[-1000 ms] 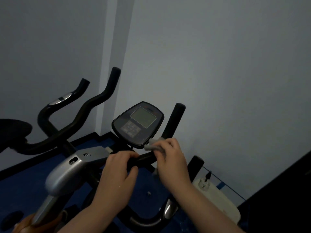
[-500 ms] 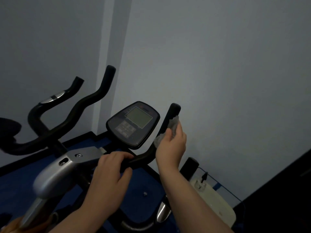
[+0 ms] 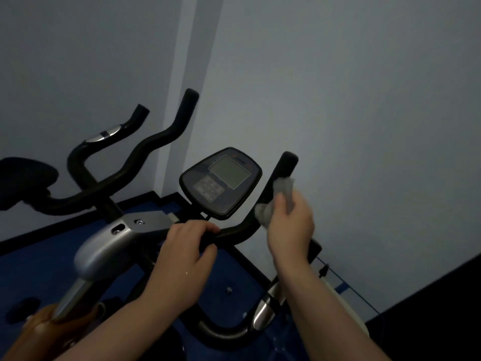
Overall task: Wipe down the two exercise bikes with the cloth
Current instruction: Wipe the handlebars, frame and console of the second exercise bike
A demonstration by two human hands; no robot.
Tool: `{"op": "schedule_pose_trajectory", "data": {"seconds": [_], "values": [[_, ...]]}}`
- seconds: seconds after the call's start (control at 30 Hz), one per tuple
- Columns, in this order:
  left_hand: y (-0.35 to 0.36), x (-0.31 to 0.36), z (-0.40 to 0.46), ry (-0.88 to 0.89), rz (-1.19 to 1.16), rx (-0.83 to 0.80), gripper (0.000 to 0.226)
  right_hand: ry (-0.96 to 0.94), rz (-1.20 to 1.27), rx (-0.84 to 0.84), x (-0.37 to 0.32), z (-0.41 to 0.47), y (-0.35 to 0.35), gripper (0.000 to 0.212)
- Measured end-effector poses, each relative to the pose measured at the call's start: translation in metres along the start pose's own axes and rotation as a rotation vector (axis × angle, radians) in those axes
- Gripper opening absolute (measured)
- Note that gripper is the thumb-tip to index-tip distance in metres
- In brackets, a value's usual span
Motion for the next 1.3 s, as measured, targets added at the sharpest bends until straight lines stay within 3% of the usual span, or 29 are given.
{"op": "schedule_pose_trajectory", "data": {"seconds": [0.07, 0.13, 0.2, 0.23, 0.3, 0.4, 0.53, 0.6, 0.67, 0.77, 0.83, 1.0, 1.03, 1.1, 1.17, 1.23, 1.3], "values": [[0.000, -0.001, -0.001, -0.019, -0.010, -0.002, 0.026, -0.336, -0.145, 0.090, -0.046, 0.011, -0.013, 0.026], [-0.001, -0.001, -0.001, -0.049, -0.015, -0.001, 0.026, -0.564, -0.506, -0.021, -0.069, 0.024, 0.004, 0.031], [-0.005, 0.001, -0.004, -0.074, 0.018, -0.014, 0.027, -0.595, -0.968, -0.224, -0.054, 0.025, 0.034, 0.029], [-0.008, 0.002, -0.006, -0.073, 0.070, -0.019, 0.027, -0.558, -1.052, -0.296, -0.042, 0.022, 0.041, 0.025], [-0.020, 0.007, -0.014, -0.029, 0.245, 0.000, 0.029, -0.466, -0.953, -0.319, -0.026, 0.008, 0.045, 0.018], [-0.035, 0.001, -0.034, -0.050, 0.377, -0.008, 0.032, -0.340, -0.728, -0.319, -0.021, -0.029, 0.055, 0.025], [-0.042, -0.004, -0.058, -0.051, 0.443, -0.021, 0.033, -0.438, -0.660, -0.576, -0.038, -0.062, 0.084, 0.023], [-0.046, -0.010, -0.066, -0.069, 0.439, -0.016, 0.033, -0.444, -0.712, -0.560, -0.039, -0.046, 0.073, 0.024], [-0.050, -0.017, -0.074, -0.113, 0.382, 0.017, 0.030, -0.423, -0.765, -0.413, -0.035, -0.034, 0.052, 0.026], [-0.053, -0.025, -0.081, -0.153, 0.308, 0.060, 0.026, -0.326, -0.597, -0.315, -0.033, -0.069, 0.059, 0.025], [-0.055, -0.030, -0.084, -0.160, 0.245, 0.100, 0.024, -0.324, -0.494, -0.381, -0.039, -0.107, 0.089, 0.024], [-0.056, -0.052, -0.095, -0.246, -0.043, 0.202, 0.018, -0.533, -0.379, -0.808, -0.055, -0.115, 0.112, 0.025], [-0.056, -0.056, -0.098, -0.275, -0.096, 0.227, 0.016, -0.552, -0.441, -0.783, -0.051, -0.101, 0.104, 0.026], [-0.056, -0.062, -0.105, -0.316, -0.158, 0.282, 0.015, -0.489, -0.520, -0.576, -0.043, -0.078, 0.083, 0.024], [-0.056, -0.064, -0.108, -0.336, -0.193, 0.323, 0.017, -0.405, -0.440, -0.452, -0.042, -0.088, 0.082, 0.022], [-0.057, -0.064, -0.109, -0.334, -0.225, 0.346, 0.017, -0.400, -0.361, -0.537, -0.044, -0.120, 0.102, 0.022], [-0.058, -0.065, -0.110, -0.319, -0.251, 0.358, 0.015, -0.464, -0.308, -0.739, -0.051, -0.146, 0.119, 0.022]]}}
Point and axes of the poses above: each hand's wrist, its own z-axis towards the middle knuckle, its own y-axis out of the palm, x = y × z, the point moved 8 cm from there along z, towards the middle knuckle, and after that the axes turned 5 degrees about -x, right-handed, at the moved point
